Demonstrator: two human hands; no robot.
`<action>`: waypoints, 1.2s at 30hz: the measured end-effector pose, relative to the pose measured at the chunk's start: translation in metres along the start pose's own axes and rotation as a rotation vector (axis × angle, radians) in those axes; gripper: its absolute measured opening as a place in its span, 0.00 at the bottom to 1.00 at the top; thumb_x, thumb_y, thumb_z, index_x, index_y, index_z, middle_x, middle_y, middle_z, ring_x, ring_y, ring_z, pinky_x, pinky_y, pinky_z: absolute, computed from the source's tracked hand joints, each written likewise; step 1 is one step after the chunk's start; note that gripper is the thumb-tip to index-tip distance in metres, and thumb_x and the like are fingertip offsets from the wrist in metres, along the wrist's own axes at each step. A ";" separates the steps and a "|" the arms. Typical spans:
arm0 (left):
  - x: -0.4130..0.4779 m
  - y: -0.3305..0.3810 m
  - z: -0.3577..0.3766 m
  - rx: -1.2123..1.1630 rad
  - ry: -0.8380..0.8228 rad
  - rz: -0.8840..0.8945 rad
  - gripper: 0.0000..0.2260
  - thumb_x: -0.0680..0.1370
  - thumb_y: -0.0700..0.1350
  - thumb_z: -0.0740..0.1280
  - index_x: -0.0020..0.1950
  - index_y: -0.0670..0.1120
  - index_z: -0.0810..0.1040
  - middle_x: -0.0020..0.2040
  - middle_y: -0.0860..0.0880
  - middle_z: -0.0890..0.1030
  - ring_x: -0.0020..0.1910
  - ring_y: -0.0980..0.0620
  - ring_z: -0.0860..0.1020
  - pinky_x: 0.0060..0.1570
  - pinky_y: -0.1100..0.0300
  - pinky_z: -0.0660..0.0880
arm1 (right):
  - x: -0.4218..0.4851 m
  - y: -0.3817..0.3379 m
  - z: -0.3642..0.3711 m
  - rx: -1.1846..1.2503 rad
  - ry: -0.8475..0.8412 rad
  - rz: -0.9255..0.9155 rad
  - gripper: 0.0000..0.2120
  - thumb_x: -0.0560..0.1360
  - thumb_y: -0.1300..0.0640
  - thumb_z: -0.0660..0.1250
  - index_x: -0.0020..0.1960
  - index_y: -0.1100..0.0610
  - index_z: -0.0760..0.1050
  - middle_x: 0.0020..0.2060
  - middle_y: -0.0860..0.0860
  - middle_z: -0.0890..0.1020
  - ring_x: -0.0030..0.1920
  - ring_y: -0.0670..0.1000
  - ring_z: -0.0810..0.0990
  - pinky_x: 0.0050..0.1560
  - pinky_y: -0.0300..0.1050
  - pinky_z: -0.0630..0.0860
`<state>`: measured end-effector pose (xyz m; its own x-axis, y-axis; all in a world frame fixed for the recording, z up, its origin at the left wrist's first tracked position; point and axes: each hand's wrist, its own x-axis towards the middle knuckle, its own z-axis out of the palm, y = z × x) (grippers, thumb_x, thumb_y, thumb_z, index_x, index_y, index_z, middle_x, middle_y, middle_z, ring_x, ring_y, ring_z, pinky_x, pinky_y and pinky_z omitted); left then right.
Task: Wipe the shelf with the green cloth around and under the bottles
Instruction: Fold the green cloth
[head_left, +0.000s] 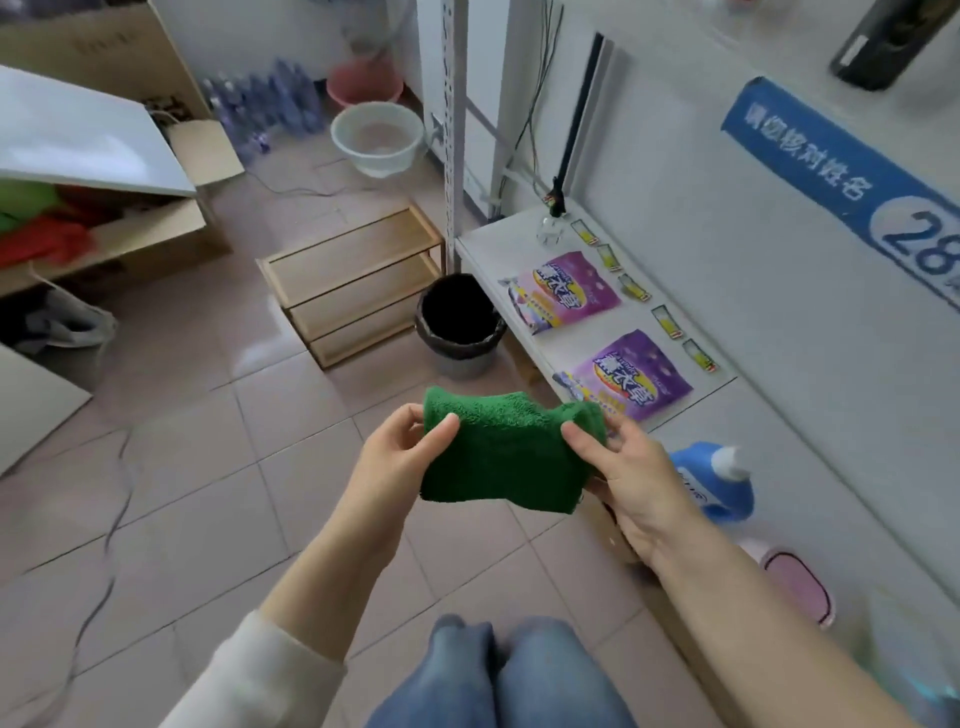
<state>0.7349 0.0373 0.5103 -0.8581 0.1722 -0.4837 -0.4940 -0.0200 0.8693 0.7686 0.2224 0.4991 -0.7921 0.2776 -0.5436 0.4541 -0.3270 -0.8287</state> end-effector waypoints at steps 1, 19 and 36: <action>0.010 -0.001 -0.004 -0.007 0.032 -0.002 0.04 0.76 0.44 0.65 0.47 0.44 0.76 0.42 0.48 0.82 0.45 0.48 0.79 0.47 0.53 0.76 | 0.009 -0.002 0.006 -0.040 0.040 -0.016 0.23 0.71 0.64 0.68 0.65 0.58 0.67 0.44 0.52 0.82 0.46 0.51 0.81 0.47 0.44 0.79; 0.239 0.090 -0.031 0.491 0.212 0.223 0.14 0.71 0.37 0.70 0.43 0.58 0.75 0.45 0.50 0.79 0.46 0.50 0.78 0.48 0.56 0.78 | 0.259 -0.129 0.077 -0.979 -0.191 -0.469 0.09 0.64 0.54 0.76 0.42 0.52 0.80 0.36 0.45 0.77 0.36 0.41 0.75 0.41 0.31 0.71; 0.536 0.138 -0.170 0.054 0.321 -0.169 0.03 0.74 0.43 0.68 0.46 0.49 0.75 0.51 0.45 0.80 0.51 0.49 0.78 0.53 0.52 0.77 | 0.529 -0.154 0.270 -0.413 -0.311 0.228 0.12 0.72 0.69 0.66 0.50 0.55 0.72 0.48 0.58 0.80 0.42 0.52 0.81 0.39 0.38 0.81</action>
<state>0.1831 -0.0402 0.3539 -0.7694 -0.1494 -0.6211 -0.6319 0.0358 0.7742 0.1694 0.1758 0.3746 -0.7096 -0.0581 -0.7022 0.7004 0.0503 -0.7120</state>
